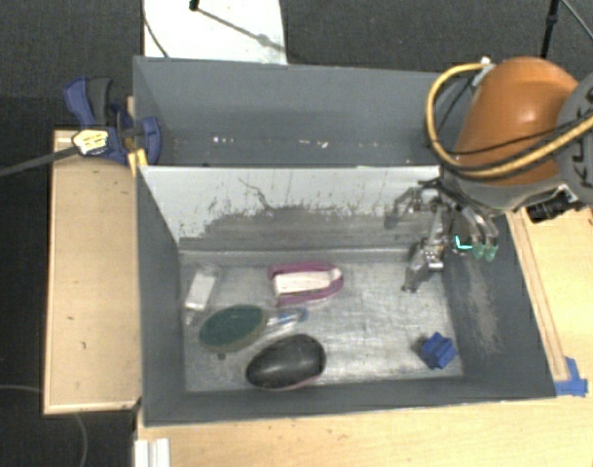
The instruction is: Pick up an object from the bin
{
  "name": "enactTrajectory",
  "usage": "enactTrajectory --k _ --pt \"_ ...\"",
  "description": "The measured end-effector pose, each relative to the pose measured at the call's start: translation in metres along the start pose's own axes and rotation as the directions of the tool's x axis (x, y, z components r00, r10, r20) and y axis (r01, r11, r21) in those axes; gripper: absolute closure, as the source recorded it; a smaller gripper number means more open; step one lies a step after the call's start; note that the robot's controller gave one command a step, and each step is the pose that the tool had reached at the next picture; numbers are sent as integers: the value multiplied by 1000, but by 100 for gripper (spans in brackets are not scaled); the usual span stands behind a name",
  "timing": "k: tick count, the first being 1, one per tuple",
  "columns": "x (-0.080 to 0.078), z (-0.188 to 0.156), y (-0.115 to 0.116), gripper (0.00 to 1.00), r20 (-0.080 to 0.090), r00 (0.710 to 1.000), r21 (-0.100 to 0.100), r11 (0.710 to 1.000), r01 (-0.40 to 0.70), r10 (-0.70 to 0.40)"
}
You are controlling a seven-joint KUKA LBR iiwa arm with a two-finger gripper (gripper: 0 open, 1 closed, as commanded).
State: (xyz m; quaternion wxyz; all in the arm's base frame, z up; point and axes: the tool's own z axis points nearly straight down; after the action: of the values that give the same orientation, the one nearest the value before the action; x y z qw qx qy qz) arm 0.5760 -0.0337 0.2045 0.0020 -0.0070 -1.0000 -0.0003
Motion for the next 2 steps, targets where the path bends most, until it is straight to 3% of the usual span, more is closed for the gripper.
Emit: enactTrajectory --k 1,2 --pt "1 134 57 0 11 978 -3 978 -209 209" --pt "-1 129 56 100 17 978 -4 978 -209 209"
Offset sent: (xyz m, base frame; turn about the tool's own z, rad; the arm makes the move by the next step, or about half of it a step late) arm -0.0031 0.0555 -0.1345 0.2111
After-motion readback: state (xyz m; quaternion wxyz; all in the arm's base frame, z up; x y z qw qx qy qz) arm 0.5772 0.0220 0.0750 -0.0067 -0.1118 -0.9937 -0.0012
